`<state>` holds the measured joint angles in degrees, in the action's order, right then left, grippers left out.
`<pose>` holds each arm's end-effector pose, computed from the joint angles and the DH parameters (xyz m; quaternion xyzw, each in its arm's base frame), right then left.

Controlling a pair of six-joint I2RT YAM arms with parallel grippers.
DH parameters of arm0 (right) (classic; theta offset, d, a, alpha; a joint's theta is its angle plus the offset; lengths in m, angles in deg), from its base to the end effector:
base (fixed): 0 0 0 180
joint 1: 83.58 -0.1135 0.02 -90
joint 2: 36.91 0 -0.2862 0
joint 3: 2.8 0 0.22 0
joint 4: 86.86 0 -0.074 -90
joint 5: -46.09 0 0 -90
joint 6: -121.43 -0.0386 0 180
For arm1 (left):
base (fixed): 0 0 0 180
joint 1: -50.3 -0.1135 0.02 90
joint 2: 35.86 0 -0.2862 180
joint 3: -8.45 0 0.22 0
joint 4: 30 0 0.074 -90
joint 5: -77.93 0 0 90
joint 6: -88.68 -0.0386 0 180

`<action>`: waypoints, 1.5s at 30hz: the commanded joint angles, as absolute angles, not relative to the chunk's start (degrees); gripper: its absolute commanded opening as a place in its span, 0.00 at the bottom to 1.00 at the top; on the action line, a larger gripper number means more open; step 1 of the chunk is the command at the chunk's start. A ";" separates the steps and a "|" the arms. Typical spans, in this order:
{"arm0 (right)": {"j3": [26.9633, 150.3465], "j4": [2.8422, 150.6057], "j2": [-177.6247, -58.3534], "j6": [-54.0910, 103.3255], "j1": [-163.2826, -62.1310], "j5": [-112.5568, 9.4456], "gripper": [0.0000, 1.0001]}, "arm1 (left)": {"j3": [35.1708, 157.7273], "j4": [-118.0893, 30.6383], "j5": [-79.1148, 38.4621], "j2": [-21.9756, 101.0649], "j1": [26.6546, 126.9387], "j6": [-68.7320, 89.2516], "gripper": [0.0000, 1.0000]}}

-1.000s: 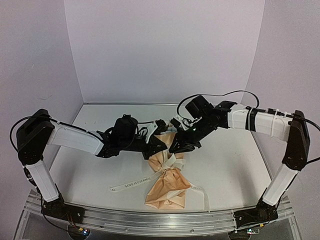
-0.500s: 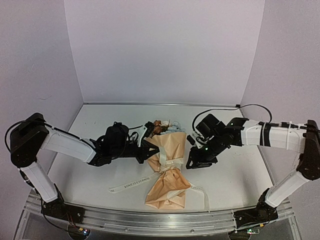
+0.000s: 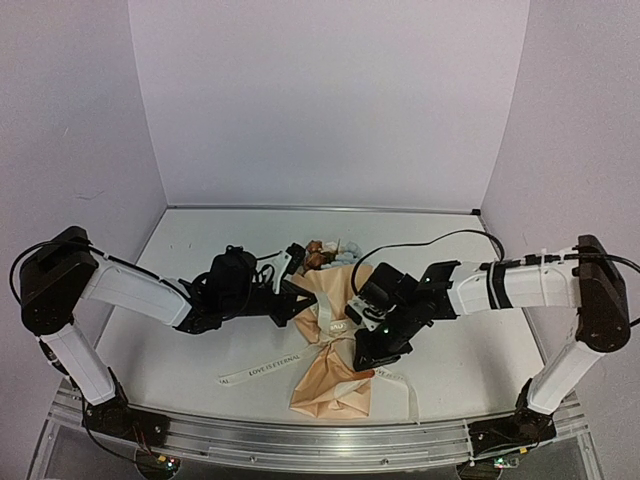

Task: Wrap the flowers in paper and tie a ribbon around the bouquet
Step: Cross the half-tied ribbon over the folded bouquet.

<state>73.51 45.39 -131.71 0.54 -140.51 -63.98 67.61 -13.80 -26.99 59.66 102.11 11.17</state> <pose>0.1510 0.2561 0.2280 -0.2520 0.9308 0.2634 0.0278 0.1957 -0.2649 0.2296 0.3435 0.7406 -0.3922 0.4239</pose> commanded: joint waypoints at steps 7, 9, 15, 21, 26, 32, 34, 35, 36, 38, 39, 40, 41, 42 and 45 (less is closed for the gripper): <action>67.98 53.74 -137.01 1.14 -141.64 -63.94 0.19 | 63.63 -14.86 -30.56 58.00 102.50 9.49 0.00; 67.21 54.48 -138.78 1.75 -141.92 -63.25 0.19 | 63.08 -15.00 -31.30 57.27 102.50 9.27 0.00; 66.13 55.02 -140.38 2.93 -143.91 -59.13 0.21 | 64.48 -17.39 -33.09 57.91 102.50 8.03 0.00; 67.09 49.75 -132.48 7.57 -143.91 -57.11 0.30 | 65.04 -18.32 -32.74 57.32 102.41 7.14 0.00; 68.52 46.44 -125.69 11.38 -143.89 -56.49 0.43 | 65.25 -19.16 -32.14 56.25 102.42 6.39 0.00; 67.86 44.74 -119.02 17.63 -143.89 -48.55 0.55 | 65.84 -19.98 -32.32 55.73 102.42 5.83 0.00; 67.43 45.92 -118.62 20.74 -143.85 -44.23 0.57 | 65.86 -20.00 -32.21 55.49 102.42 5.83 0.00; 67.22 47.76 -119.00 23.79 -143.82 -42.65 0.58 | 65.92 -20.03 -32.20 55.45 102.42 5.76 0.00; 66.96 49.51 -119.43 26.00 -143.81 -41.78 0.59 | 66.03 -20.12 -32.19 55.45 102.40 5.72 0.00; 65.81 55.04 -120.53 30.32 -143.79 -41.49 0.59 | 66.21 -20.25 -32.22 55.52 102.43 5.62 0.00; 64.95 58.48 -121.22 31.38 -143.69 -40.75 0.59 | 66.28 -20.29 -32.20 55.47 102.42 5.58 0.00; 64.14 61.83 -122.05 32.32 -143.27 -39.67 0.59 | 66.37 -20.35 -32.19 55.40 102.42 5.55 0.00; 63.34 65.36 -123.05 32.07 -142.44 -38.66 0.58 | 66.41 -20.34 -32.19 55.35 102.42 5.52 0.00; 63.16 67.45 -124.06 29.78 -140.85 -39.33 0.56 | 66.44 -20.37 -32.19 55.27 102.42 5.45 0.00; 64.24 69.61 -126.87 24.91 -136.29 -46.14 0.54 | 66.58 -20.71 -32.06 55.21 102.42 5.32 0.00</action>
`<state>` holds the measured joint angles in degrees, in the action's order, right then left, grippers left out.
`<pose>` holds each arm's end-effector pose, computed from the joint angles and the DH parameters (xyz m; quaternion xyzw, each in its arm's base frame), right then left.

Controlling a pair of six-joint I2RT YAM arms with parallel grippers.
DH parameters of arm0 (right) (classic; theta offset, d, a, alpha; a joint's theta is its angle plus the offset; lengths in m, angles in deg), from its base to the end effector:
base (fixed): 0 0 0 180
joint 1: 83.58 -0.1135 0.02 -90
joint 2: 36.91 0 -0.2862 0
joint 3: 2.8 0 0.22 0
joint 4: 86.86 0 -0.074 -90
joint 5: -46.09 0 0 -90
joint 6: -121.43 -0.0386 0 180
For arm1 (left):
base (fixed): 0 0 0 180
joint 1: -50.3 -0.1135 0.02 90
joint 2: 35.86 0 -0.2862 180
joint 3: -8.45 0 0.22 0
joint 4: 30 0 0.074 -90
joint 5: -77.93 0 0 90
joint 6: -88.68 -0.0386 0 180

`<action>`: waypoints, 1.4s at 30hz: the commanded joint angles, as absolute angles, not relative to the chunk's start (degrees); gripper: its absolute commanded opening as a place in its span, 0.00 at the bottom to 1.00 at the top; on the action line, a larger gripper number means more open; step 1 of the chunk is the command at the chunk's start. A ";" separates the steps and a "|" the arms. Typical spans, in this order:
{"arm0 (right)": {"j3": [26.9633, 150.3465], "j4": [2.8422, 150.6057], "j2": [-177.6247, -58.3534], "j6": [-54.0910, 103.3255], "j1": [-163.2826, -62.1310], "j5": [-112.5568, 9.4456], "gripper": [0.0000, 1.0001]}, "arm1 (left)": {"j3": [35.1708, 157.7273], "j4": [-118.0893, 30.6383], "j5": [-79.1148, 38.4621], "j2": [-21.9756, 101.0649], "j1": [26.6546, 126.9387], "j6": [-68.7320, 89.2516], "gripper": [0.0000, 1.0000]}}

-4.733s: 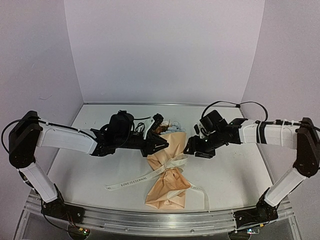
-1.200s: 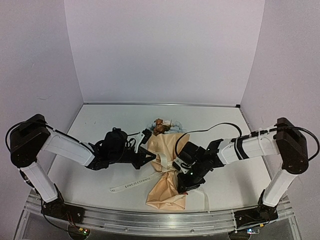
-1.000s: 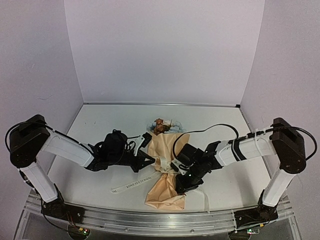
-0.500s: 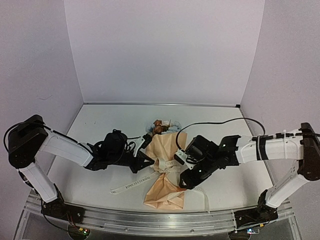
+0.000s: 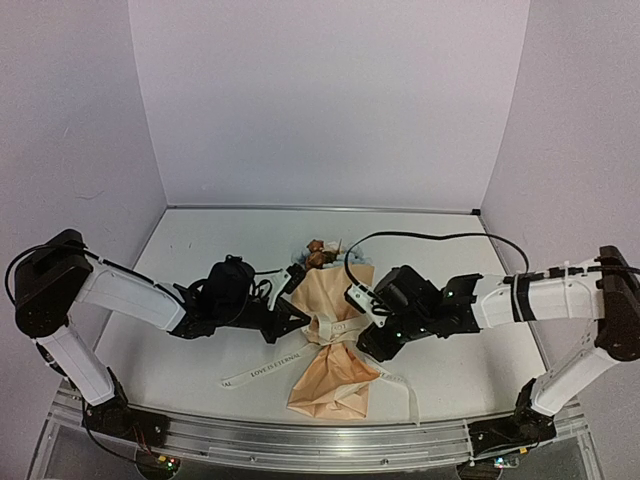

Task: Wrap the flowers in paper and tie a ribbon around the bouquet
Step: Cross the half-tied ribbon over the folded bouquet.

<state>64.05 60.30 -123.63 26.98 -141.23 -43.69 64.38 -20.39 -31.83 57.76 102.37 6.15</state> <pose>0.1493 0.2354 0.2349 -0.4237 0.8475 0.1633 0.2748 0.1800 -0.2521 0.2127 0.4022 0.7481 -0.3794 0.3669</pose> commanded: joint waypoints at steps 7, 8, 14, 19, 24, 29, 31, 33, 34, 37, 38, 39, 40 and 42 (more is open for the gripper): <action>62.68 76.70 -129.81 24.05 -134.53 -51.64 0.54 | 66.63 -21.73 -31.57 54.68 102.34 5.10 0.00; 62.16 76.87 -129.57 23.67 -134.54 -51.81 0.53 | 66.59 -21.77 -31.49 54.59 102.34 5.12 0.00; 57.37 78.71 -125.36 23.84 -134.80 -49.76 0.52 | 66.36 -22.54 -30.91 53.70 102.33 5.12 0.00; 55.04 78.62 -122.70 26.05 -136.15 -48.69 0.53 | 66.57 -22.83 -30.57 53.50 102.31 4.89 0.00; 55.13 78.73 -123.31 29.21 -137.65 -49.28 0.54 | 67.14 -22.80 -30.91 54.16 102.32 4.85 0.00; 57.07 78.81 -125.48 29.94 -137.88 -50.68 0.54 | 67.56 -22.91 -31.06 54.60 102.25 4.78 0.00; 57.88 78.87 -126.56 30.22 -137.84 -50.59 0.53 | 67.75 -22.98 -31.06 54.74 102.25 4.68 0.00; 58.60 79.02 -127.60 30.09 -137.86 -50.95 0.51 | 68.07 -23.19 -31.16 54.99 102.27 4.60 0.00; 58.98 79.11 -128.08 29.91 -137.86 -51.17 0.49 | 68.20 -23.29 -31.23 55.08 102.27 4.57 0.00; 59.74 79.92 -129.36 29.60 -137.83 -50.99 0.47 | 68.25 -23.33 -31.42 55.24 102.25 4.61 0.00; 59.80 80.43 -129.59 29.59 -137.82 -50.70 0.46 | 68.21 -23.36 -31.44 55.22 102.24 4.61 0.00; 59.86 80.89 -129.78 29.58 -137.81 -50.40 0.44 | 68.17 -23.41 -31.49 55.20 102.24 4.60 0.00; 59.87 81.29 -129.80 29.55 -137.85 -50.21 0.43 | 68.20 -23.46 -31.56 55.22 102.26 4.62 0.00; 59.80 81.90 -129.73 29.15 -137.91 -49.88 0.39 | 68.34 -23.63 -31.56 55.17 102.24 4.61 0.00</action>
